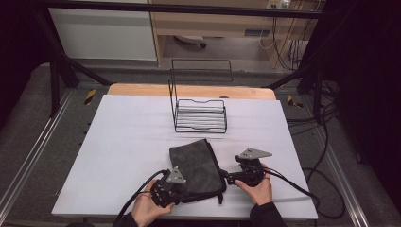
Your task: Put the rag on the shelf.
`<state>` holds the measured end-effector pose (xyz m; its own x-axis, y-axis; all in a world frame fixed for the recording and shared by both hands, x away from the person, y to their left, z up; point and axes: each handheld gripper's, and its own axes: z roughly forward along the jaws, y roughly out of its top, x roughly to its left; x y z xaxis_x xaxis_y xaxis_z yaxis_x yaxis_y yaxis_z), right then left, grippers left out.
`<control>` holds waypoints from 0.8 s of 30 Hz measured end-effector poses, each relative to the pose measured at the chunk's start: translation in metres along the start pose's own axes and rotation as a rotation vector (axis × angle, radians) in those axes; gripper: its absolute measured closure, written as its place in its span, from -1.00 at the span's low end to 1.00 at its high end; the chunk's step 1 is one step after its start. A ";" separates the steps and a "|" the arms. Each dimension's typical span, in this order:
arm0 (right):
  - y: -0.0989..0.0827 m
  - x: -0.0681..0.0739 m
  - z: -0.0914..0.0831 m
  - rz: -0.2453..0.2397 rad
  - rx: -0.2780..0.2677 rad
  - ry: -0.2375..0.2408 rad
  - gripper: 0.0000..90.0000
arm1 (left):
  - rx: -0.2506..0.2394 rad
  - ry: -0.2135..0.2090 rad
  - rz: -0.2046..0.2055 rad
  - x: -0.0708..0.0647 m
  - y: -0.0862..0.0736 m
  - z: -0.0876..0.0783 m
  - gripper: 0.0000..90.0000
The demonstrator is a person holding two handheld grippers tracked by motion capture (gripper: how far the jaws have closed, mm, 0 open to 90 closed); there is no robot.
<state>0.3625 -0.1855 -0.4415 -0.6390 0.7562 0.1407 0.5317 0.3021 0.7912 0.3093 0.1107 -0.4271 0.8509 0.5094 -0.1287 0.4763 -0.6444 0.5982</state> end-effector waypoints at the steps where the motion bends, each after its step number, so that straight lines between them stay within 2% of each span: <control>1: 0.000 0.000 0.000 -0.001 0.001 0.000 -0.80 | 0.001 0.000 0.002 0.001 -0.002 -0.002 0.85; 11: 0.000 0.001 -0.001 0.014 -0.001 0.004 -0.87 | 0.016 -0.013 0.046 0.015 -0.019 -0.020 0.85; 17: -0.001 0.002 0.000 0.028 -0.004 0.003 -0.89 | -0.011 -0.030 0.046 0.019 -0.026 -0.024 0.81; 19: -0.001 0.002 0.000 0.023 -0.004 0.003 -0.90 | -0.025 -0.033 0.049 0.019 -0.026 -0.025 0.72; 22: -0.001 0.002 -0.001 0.021 -0.007 0.003 -0.91 | -0.044 -0.023 0.038 0.021 -0.025 -0.031 0.35; 24: 0.000 0.002 -0.001 0.025 -0.006 0.001 -0.92 | -0.075 -0.006 0.020 0.024 -0.025 -0.036 0.13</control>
<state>0.3607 -0.1850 -0.4410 -0.6266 0.7626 0.1608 0.5437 0.2799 0.7912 0.3103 0.1593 -0.4166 0.8613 0.4935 -0.1211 0.4418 -0.6094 0.6583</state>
